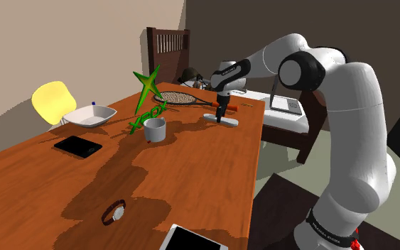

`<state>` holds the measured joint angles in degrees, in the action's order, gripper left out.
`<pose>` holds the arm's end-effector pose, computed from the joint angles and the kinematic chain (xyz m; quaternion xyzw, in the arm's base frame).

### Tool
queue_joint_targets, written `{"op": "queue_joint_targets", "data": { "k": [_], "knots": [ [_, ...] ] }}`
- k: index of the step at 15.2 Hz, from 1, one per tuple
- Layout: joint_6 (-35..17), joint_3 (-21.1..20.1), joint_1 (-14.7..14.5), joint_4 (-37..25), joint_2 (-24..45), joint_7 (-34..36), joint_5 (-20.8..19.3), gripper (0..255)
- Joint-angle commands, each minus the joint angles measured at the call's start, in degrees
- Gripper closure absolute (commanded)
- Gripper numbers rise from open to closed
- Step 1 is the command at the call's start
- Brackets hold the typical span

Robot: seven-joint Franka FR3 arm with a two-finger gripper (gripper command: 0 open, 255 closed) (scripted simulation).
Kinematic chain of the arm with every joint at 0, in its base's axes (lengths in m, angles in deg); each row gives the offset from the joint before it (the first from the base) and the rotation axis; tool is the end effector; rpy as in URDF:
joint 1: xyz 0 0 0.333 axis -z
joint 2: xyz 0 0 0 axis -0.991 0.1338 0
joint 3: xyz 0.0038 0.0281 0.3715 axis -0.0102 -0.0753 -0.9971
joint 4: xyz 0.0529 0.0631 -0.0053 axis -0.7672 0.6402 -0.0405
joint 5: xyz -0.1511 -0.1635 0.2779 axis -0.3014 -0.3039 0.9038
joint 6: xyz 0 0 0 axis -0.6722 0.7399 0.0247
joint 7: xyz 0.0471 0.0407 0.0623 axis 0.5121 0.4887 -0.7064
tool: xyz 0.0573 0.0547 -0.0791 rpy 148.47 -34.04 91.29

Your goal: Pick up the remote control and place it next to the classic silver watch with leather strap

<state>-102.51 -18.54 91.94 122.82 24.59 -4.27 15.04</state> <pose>0.6316 -0.2375 0.3951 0.9862 0.1651 -0.0037 0.0105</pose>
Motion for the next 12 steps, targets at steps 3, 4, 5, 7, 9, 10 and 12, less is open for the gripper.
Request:
{"op": "queue_joint_targets", "data": {
  "k": [3, 4, 5, 7, 9, 10, 12],
  "knots": [
    [-0.04, 0.0, 0.0, 0.0, 0.03, 0.0, 0.01, 0],
    [-0.04, 0.0, 0.0, 0.0, 0.02, 0.0, 0.01, 0],
    [-0.04, 0.0, 0.0, 0.0, 0.02, 0.0, 0.01, 255],
    [-0.03, 0.0, 0.0, -0.01, 0.02, 0.0, 0.01, 255],
    [-0.02, 0.0, 0.0, -0.01, 0.02, 0.0, 0.01, 255],
    [-0.03, 0.0, 0.0, -0.01, 0.02, 0.0, 0.01, 255],
    [-0.02, 0.0, 0.01, -0.02, 0.04, 0.0, 0.01, 255]
  ]
}}
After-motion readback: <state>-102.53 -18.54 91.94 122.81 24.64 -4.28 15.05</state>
